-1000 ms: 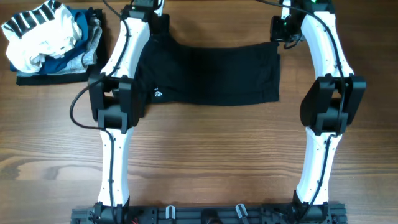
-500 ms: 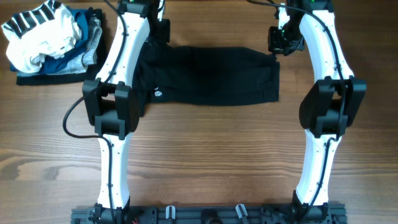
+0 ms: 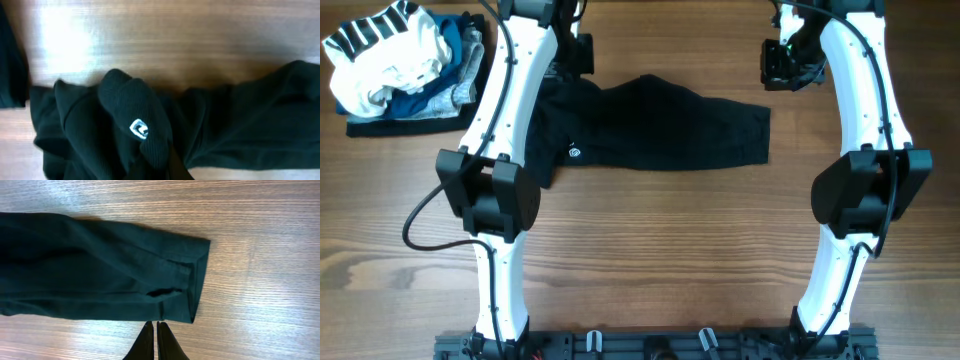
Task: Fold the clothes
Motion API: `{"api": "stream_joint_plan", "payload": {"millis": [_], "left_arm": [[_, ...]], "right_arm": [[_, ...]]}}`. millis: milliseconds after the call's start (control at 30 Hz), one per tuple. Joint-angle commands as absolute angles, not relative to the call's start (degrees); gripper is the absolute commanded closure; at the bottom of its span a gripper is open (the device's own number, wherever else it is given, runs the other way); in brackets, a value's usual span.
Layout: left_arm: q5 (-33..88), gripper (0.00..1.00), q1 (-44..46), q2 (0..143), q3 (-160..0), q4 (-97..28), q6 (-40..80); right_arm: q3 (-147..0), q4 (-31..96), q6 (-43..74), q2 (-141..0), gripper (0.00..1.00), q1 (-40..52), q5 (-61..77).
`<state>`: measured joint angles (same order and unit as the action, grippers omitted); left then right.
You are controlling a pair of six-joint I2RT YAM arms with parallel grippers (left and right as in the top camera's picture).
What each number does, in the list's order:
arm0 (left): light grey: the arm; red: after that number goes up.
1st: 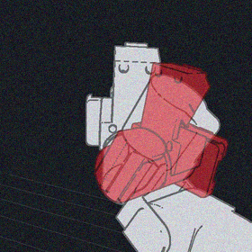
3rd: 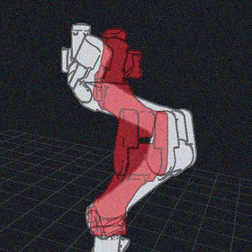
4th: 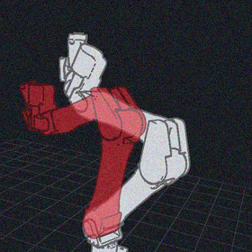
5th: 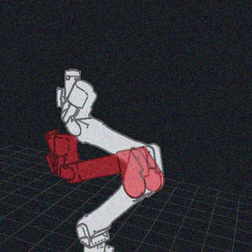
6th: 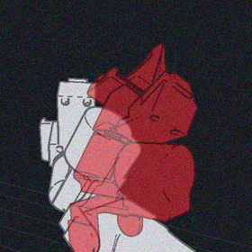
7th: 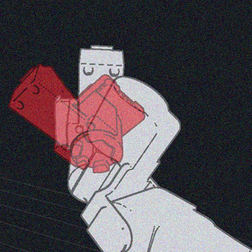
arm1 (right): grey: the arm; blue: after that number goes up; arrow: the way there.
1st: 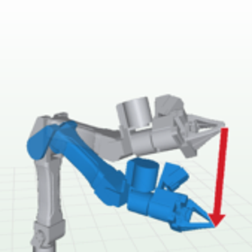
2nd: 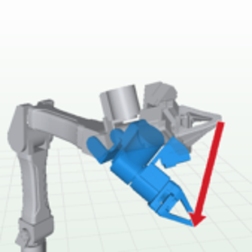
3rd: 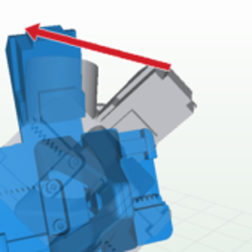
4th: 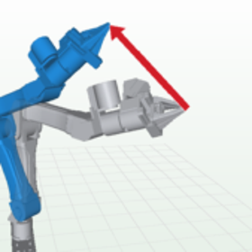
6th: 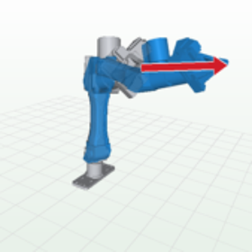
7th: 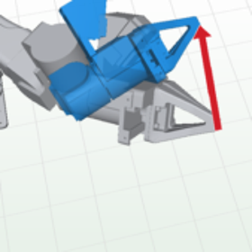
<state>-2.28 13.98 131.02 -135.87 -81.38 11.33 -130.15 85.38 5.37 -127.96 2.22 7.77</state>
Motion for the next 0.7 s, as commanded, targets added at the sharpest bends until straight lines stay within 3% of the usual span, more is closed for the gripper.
{"api": "stream_joint_plan", "payload": {"millis": [0,633,667], "left_arm": [[-2.8,0.96,14.4,130.1,-135.7,-84.7,14.0],[0.8,0.96,21.1,130.1,-117.0,-91.5,17.7],[0.8,0.79,20.3,130.1,-117.0,-91.3,18.4]], "right_arm": [[-131.2,86.0,6.2,-127.0,0.96,3.2,9.5],[-131.2,87.0,7.0,-127.0,0.96,3.4,9.5],[-131.2,87.0,7.0,-127.0,0.96,3.4,9.5]]}}
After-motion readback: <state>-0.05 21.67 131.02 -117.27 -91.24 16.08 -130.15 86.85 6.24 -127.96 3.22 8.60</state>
